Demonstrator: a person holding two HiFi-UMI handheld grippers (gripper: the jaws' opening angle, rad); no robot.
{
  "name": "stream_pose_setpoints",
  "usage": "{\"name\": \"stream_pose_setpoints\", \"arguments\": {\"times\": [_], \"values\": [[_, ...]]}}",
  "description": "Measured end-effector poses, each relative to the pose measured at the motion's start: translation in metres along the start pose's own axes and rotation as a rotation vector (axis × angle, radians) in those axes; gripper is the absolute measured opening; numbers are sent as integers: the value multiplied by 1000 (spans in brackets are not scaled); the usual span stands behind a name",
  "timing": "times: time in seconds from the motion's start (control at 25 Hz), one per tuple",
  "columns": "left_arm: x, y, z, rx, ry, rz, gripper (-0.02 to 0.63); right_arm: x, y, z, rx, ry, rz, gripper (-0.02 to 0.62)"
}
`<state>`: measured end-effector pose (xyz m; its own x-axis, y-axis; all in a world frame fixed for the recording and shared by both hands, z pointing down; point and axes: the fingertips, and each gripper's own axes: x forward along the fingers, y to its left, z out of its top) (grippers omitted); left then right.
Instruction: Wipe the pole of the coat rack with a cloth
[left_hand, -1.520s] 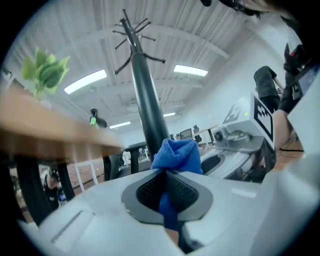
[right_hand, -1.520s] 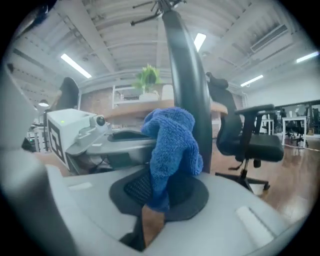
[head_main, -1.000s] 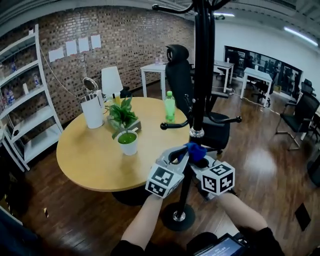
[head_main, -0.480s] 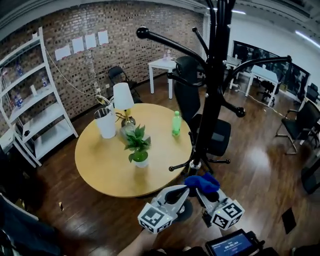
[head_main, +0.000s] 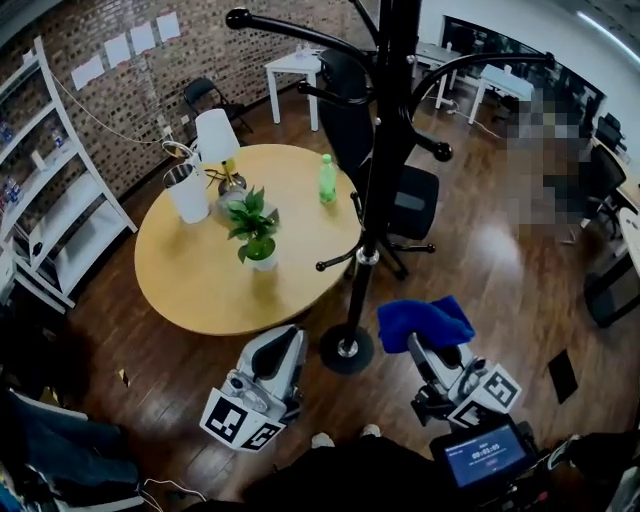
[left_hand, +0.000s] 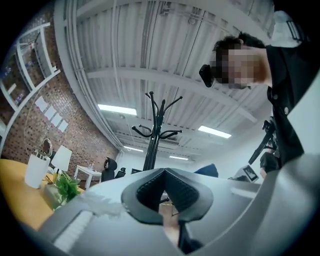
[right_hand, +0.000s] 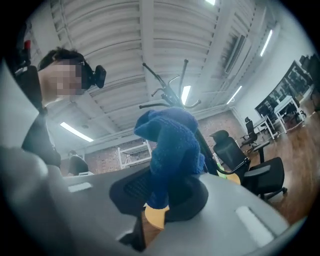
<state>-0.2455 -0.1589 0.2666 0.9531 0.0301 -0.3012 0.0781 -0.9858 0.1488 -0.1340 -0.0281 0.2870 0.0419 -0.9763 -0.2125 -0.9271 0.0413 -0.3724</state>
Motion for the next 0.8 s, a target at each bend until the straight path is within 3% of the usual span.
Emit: {"name": "stream_pose_setpoints", "arguments": {"times": [0.16, 0.44, 0.8], "values": [[-3, 0, -16, -21, 36, 5, 3, 12, 14, -24, 47, 37, 8, 52], [2, -16, -22, -39, 47, -55, 3, 20, 29, -32, 100, 39, 21, 52], [-5, 8, -23, -45, 54, -30, 3, 27, 26, -38, 126, 41, 6, 51]]}}
